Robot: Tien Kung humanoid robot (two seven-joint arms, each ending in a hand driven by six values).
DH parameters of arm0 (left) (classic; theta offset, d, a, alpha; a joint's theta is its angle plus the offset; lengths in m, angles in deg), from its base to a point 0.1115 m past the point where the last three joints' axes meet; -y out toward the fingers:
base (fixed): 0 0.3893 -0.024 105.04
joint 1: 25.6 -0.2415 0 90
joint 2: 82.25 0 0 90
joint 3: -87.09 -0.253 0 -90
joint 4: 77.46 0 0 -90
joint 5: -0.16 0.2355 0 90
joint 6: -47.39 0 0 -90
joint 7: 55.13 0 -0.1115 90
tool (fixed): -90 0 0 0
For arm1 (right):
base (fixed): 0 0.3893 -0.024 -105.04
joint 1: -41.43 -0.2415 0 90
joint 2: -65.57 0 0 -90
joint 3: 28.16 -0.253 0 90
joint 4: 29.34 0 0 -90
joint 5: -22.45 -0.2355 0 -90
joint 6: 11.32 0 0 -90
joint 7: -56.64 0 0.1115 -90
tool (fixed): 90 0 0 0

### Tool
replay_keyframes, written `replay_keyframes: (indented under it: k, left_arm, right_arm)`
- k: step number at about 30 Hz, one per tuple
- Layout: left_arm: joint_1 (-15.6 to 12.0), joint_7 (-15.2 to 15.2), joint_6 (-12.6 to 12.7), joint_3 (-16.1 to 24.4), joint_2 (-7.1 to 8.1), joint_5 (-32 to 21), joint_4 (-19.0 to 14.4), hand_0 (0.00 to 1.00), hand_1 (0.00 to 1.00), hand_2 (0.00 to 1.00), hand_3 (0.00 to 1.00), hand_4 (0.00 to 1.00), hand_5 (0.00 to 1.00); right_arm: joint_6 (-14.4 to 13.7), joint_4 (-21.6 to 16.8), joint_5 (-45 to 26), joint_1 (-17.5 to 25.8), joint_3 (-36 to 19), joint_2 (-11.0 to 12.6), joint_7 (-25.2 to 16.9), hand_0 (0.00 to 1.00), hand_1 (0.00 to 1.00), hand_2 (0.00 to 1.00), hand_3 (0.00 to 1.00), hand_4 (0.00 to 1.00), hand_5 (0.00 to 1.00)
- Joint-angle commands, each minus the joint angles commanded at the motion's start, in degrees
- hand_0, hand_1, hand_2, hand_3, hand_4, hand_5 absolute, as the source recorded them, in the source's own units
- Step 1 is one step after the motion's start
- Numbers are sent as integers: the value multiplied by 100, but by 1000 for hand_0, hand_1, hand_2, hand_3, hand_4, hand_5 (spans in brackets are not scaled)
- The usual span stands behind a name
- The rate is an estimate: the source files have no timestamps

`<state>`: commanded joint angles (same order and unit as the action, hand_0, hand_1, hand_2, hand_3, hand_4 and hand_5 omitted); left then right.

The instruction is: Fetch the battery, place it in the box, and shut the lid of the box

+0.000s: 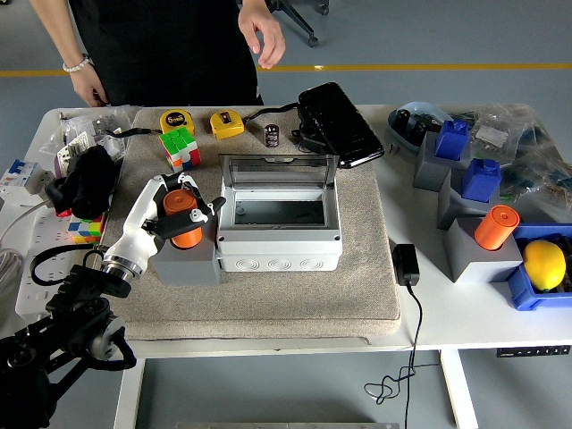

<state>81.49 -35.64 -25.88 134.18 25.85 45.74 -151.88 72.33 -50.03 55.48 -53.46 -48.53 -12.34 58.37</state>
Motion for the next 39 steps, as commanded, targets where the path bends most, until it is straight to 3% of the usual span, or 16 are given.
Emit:
replay_keyframes:
  k: [6, 8, 9, 14, 15, 23, 30, 35, 38, 39]
  left_arm:
    - [132, -186, -16, 125, 85, 338, -400, 71, 84, 91, 163, 582, 8]
    - [181, -345, -32, 114, 105, 611, -536, 71, 84, 91, 163, 582, 8]
    - [213, -414, -38, 92, 112, 807, -626, 59, 83, 87, 155, 666, 21]
    - [494, -734, -246, -119, 128, 1812, -988, 59, 83, 87, 155, 666, 21]
    - [563, -769, -264, -176, 124, 1965, -1013, 59, 76, 83, 142, 998, 180]
    - [1258, -1285, -360, -861, 49, 3045, -995, 52, 71, 82, 136, 998, 228]
    - [1861, -2060, -197, -1611, -257, 4053, -745, 53, 71, 87, 141, 998, 245]
    - [2284, -2738, -141, -2011, -586, 4866, -443, 64, 75, 98, 151, 998, 303]
    - [2543, -2921, -143, -2254, -810, 5068, -163, 64, 75, 98, 151, 998, 303]
    - [2620, -2968, -130, -2331, -875, 5116, -75, 70, 78, 101, 157, 998, 385]
  right_arm:
    - [-8, -8, 7, -6, -31, 6, -17, 729, 696, 697, 708, 998, 597]
    - [-8, -7, 4, -7, -29, 4, -17, 729, 696, 697, 708, 998, 597]
    - [-7, -6, 1, -8, -26, 1, -15, 728, 695, 697, 707, 998, 596]
    - [-6, -2, -10, -12, -16, 2, -14, 728, 695, 697, 707, 998, 596]
    - [-6, -3, -10, -16, -19, 4, -14, 729, 695, 697, 705, 998, 597]
    - [-4, -8, -14, -32, -44, 15, -14, 728, 695, 697, 705, 998, 597]
    - [-2, -8, -39, -24, -27, 8, -12, 728, 696, 697, 705, 998, 596]
    - [-4, -15, -44, -34, -14, 15, -13, 728, 696, 697, 704, 998, 596]
    - [-5, -22, -49, -43, -8, 15, -14, 728, 696, 697, 704, 998, 596]
    - [-5, -24, -50, -44, -2, 16, -15, 729, 696, 696, 706, 998, 596]
